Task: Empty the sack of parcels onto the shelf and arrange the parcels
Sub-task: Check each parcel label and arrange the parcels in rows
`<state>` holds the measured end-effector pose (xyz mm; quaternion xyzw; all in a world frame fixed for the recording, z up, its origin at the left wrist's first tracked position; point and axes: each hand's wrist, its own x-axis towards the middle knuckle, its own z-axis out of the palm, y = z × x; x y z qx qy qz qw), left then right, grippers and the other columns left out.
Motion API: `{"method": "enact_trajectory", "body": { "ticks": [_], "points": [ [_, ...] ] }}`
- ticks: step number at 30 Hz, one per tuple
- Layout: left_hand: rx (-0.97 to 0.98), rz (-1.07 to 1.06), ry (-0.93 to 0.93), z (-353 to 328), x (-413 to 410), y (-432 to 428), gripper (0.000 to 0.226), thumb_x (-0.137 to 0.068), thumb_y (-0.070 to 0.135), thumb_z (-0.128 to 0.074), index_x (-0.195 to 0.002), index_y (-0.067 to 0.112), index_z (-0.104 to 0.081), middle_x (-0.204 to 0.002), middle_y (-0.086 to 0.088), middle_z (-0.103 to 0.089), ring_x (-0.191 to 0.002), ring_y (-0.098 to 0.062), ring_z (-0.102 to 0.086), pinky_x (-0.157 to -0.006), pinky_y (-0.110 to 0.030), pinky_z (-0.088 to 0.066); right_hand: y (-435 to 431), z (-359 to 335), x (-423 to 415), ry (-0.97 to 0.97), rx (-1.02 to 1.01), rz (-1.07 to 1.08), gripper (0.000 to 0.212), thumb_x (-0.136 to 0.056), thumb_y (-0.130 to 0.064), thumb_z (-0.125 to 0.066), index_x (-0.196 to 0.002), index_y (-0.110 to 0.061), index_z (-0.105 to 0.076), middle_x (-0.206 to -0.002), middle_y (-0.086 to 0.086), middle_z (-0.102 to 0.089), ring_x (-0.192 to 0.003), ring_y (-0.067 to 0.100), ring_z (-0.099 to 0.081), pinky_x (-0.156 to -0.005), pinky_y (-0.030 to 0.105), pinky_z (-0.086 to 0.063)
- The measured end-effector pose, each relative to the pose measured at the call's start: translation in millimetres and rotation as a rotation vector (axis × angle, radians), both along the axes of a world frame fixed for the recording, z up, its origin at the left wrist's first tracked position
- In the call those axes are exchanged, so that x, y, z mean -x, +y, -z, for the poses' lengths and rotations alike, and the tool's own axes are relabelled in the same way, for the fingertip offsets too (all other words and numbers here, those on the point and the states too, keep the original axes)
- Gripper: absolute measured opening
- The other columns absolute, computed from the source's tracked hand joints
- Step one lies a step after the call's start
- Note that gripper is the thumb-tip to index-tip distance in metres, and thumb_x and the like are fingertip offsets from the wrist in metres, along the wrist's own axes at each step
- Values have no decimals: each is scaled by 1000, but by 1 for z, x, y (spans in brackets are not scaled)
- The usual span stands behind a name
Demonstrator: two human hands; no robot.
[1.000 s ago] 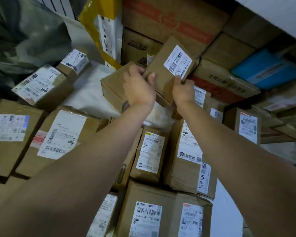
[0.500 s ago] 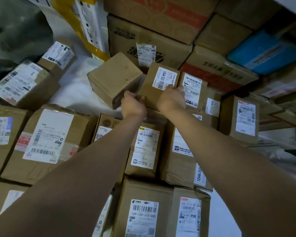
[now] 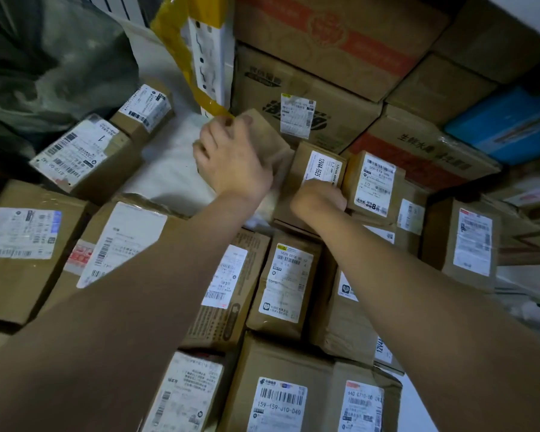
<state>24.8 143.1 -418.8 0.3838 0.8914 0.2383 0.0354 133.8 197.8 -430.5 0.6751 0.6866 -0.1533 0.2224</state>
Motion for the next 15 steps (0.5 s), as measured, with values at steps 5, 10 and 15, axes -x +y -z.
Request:
{"method": "enact_trajectory", "body": {
  "ticks": [5,10,15],
  "points": [
    [407,61,-468,6,44,2,132,-54,57,-86,-151,36,0,-158,-13,6,-146,-37,9,-114,-63,-15,6,3,11,358,-15,-75,39,-100,-33,-45,-129,-8,-53,-130,16,-58,-122,33,-53,-89,32,-42],
    [204,111,-568,6,49,0,102,-61,47,-80,-146,37,-25,-135,-10,-29,-124,-34,-35,-103,-45,-43,9,4,25,748,-40,173,47,-104,-40,-37,-138,-9,-45,-136,15,-56,-127,32,-52,-99,34,-40],
    [-85,-287,-1510,-6,63,-5,51,-78,49,-68,-121,24,-55,-118,-8,-61,-109,-31,-61,-81,-46,-59,22,-3,27,1144,148,770,65,-98,-63,-27,-136,-16,-51,-126,14,-64,-113,34,-61,-92,50,-51]
  ]
}}
